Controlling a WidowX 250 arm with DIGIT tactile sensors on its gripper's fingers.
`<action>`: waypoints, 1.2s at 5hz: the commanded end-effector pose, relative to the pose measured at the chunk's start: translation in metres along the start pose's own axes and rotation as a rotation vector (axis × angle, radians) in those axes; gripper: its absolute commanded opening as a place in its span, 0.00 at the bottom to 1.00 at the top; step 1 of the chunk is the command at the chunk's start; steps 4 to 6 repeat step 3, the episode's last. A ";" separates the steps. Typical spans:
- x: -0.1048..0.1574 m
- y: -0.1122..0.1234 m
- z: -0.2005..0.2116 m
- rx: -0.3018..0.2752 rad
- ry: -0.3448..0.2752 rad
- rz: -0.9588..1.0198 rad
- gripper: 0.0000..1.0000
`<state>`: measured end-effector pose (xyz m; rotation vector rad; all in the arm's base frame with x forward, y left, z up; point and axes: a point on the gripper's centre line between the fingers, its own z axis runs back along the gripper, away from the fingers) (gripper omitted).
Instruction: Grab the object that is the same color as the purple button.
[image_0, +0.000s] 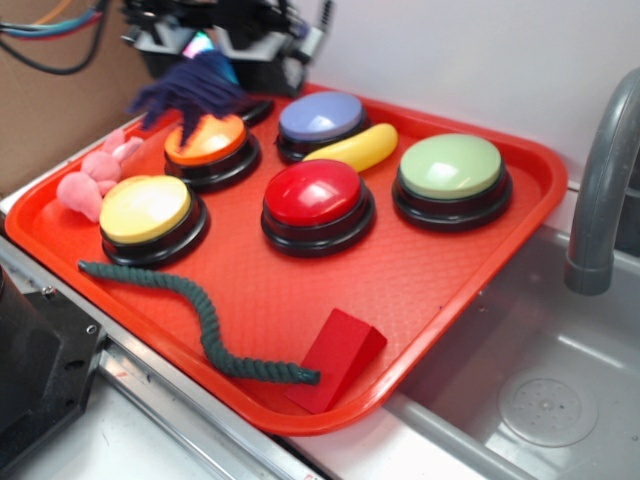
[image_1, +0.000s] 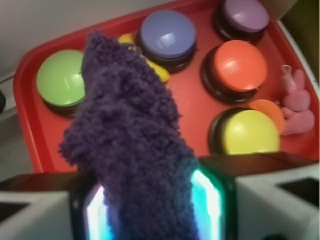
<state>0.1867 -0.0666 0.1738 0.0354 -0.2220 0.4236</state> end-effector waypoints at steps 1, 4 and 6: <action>0.018 0.052 0.024 0.011 -0.024 0.022 0.00; 0.018 0.063 0.012 0.101 0.069 0.107 0.15; 0.018 0.063 0.012 0.101 0.069 0.107 0.15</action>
